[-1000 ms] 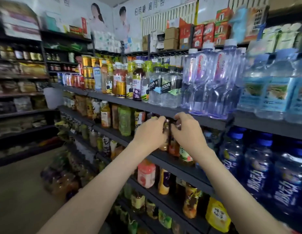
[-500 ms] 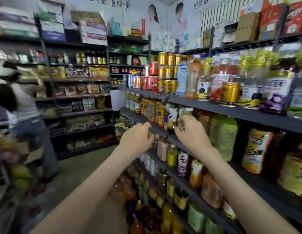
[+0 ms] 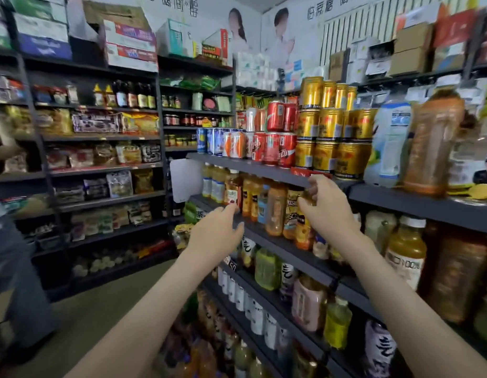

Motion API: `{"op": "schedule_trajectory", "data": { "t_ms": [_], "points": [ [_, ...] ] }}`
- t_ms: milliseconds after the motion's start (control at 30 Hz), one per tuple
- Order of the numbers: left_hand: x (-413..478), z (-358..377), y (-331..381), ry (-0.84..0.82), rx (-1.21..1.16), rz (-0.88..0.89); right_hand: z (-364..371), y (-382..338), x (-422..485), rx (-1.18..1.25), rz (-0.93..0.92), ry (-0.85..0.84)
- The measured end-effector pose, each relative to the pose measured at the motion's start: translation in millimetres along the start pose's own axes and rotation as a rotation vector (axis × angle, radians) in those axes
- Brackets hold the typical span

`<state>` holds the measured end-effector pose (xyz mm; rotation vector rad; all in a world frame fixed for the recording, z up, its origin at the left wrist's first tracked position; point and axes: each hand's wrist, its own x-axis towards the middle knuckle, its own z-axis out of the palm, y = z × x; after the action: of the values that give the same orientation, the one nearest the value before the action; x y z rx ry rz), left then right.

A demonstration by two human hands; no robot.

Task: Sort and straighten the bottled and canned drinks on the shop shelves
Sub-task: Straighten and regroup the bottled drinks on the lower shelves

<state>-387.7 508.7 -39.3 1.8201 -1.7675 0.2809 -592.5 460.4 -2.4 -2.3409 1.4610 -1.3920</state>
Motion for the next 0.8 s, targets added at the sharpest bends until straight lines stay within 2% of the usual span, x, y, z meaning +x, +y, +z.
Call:
{"op": "schedule_trajectory", "data": {
  "t_ms": [167,333,533,733,800],
  "points": [
    [89,25,-40,0.012,-0.050,0.075,64,6,63,0.001,0.009,0.046],
    [165,53,-52,0.003,-0.167,0.214,92,13,106,-0.086,0.095,0.174],
    [225,85,-16,-0.052,-0.396,0.484,79,29,121,-0.305,0.281,0.477],
    [239,90,42,-0.071,-0.635,0.731,37,42,109,-0.553,0.438,0.797],
    [236,93,57,-0.075,-0.655,0.784,25,51,108,-0.615,0.509,0.847]
  ]
}}
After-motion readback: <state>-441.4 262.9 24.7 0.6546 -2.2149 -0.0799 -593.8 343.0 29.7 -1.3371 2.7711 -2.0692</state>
